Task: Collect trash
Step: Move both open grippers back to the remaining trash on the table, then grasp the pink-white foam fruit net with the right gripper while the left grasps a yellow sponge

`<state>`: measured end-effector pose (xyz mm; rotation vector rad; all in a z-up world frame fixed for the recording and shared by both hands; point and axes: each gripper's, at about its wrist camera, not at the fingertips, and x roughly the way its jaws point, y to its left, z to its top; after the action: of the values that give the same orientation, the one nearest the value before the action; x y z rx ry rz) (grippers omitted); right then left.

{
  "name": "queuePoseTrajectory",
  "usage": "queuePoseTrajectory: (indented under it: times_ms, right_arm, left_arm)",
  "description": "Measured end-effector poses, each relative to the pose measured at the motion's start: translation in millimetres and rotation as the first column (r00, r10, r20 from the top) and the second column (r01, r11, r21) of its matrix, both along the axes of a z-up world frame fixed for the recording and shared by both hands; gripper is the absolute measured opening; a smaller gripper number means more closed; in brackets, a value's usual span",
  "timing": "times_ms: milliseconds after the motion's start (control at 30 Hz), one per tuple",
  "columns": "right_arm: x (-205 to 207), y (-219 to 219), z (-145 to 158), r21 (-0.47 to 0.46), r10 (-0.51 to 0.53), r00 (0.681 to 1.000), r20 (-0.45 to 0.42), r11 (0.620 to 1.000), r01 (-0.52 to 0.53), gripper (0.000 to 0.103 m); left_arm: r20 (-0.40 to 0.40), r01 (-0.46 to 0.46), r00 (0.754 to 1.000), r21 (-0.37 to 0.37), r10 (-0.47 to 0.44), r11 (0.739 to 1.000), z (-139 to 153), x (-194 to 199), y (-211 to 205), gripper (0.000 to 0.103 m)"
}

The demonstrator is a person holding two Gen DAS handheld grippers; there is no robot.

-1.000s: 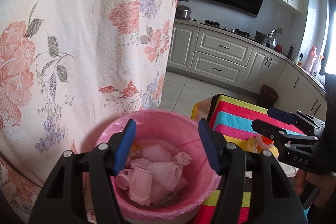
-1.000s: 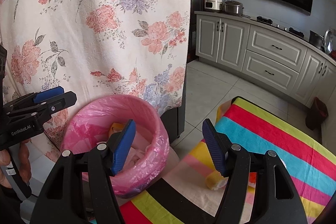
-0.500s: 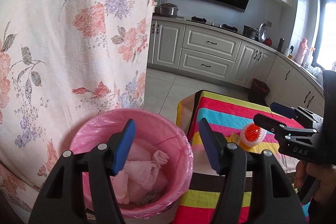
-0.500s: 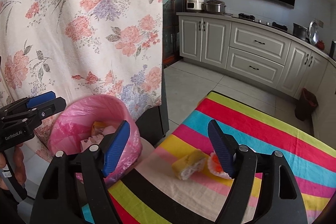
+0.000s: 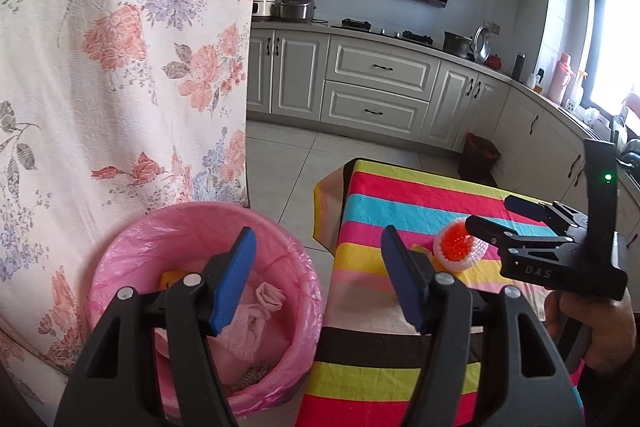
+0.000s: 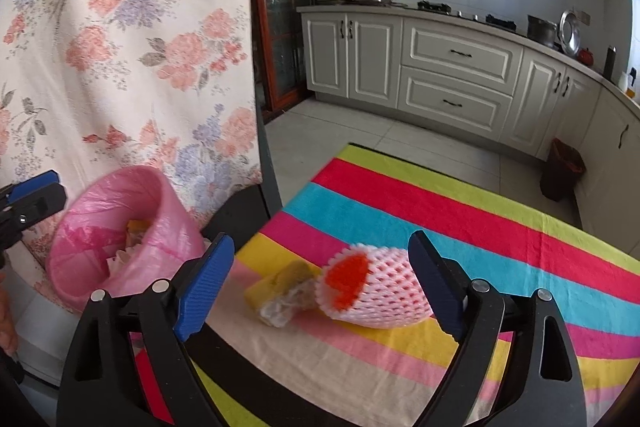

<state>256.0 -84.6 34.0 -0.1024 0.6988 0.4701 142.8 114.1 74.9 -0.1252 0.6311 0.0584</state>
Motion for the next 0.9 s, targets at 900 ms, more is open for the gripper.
queuePoseTrajectory:
  times_ms: [900]
  right_arm:
    - [55.4, -34.4, -84.7, 0.011, 0.006, 0.987, -0.162, 1.000, -0.005, 0.047]
  left_arm:
    - [-0.111, 0.147, 0.983, 0.009, -0.145, 0.989, -50.7, 61.4, -70.4, 0.064]
